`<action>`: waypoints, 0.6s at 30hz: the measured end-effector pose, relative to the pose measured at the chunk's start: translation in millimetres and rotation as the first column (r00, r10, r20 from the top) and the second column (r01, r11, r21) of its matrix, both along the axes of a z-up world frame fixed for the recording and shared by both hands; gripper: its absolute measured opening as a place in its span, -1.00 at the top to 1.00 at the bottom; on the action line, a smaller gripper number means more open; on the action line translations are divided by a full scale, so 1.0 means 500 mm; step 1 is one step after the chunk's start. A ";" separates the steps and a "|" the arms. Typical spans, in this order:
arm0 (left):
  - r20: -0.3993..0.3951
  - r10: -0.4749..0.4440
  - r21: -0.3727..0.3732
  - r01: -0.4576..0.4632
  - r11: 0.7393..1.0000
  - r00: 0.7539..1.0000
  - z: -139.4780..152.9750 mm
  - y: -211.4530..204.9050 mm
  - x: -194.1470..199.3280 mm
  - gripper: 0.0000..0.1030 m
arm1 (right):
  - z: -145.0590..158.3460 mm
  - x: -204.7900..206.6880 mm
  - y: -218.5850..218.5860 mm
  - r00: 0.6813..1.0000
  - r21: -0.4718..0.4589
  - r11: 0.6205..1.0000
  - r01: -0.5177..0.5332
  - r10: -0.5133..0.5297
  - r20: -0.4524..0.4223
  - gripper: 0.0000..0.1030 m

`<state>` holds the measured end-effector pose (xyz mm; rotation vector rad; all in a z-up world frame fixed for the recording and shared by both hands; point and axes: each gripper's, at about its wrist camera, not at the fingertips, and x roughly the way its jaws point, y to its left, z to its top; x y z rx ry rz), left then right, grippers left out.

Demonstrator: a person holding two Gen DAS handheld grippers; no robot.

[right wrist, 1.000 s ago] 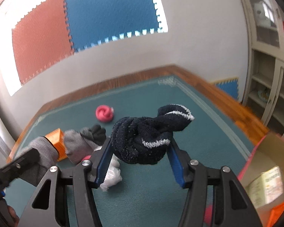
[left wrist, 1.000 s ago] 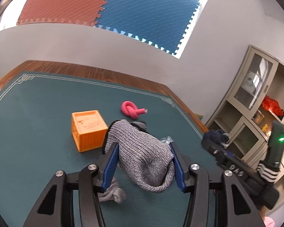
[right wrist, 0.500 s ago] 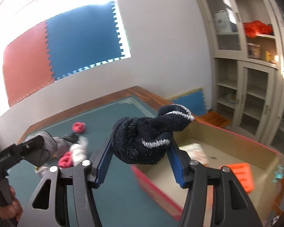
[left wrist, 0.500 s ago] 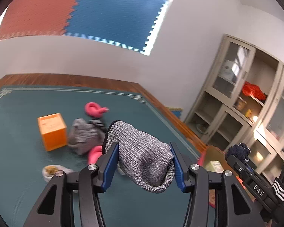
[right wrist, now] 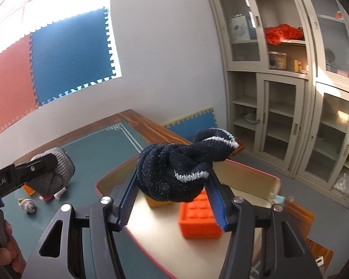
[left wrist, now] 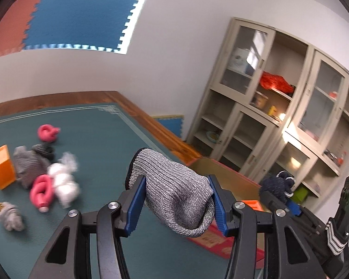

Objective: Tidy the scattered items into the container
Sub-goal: 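Carry the grey sock into the tin with the left tool while the right tool carries the black sock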

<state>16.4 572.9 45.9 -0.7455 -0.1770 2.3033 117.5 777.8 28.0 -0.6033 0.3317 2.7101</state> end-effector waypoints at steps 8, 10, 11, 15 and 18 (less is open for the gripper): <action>-0.013 -0.088 -0.017 0.088 0.996 0.996 0.009 0.100 0.016 -0.05 | -0.008 0.028 0.047 0.999 -0.018 0.999 0.046 -0.045 0.008 -0.18; -0.009 -0.099 -0.023 0.099 0.995 0.995 0.006 0.114 0.017 -0.05 | -0.011 0.031 0.056 0.999 -0.029 0.998 0.050 -0.049 0.013 -0.19; -0.005 -0.105 -0.027 0.105 0.994 0.994 0.003 0.122 0.017 -0.05 | -0.013 0.032 0.060 0.999 -0.037 0.998 0.050 -0.050 0.018 -0.21; 0.028 -0.116 -0.030 0.117 0.993 0.993 -0.007 0.143 0.014 -0.15 | -0.021 0.036 0.076 0.999 -0.075 0.996 0.049 -0.047 0.027 -0.32; 0.051 -0.115 -0.027 0.117 0.993 0.992 -0.012 0.153 0.012 -0.74 | -0.022 0.040 0.079 0.998 -0.077 0.995 0.056 -0.055 0.024 -0.35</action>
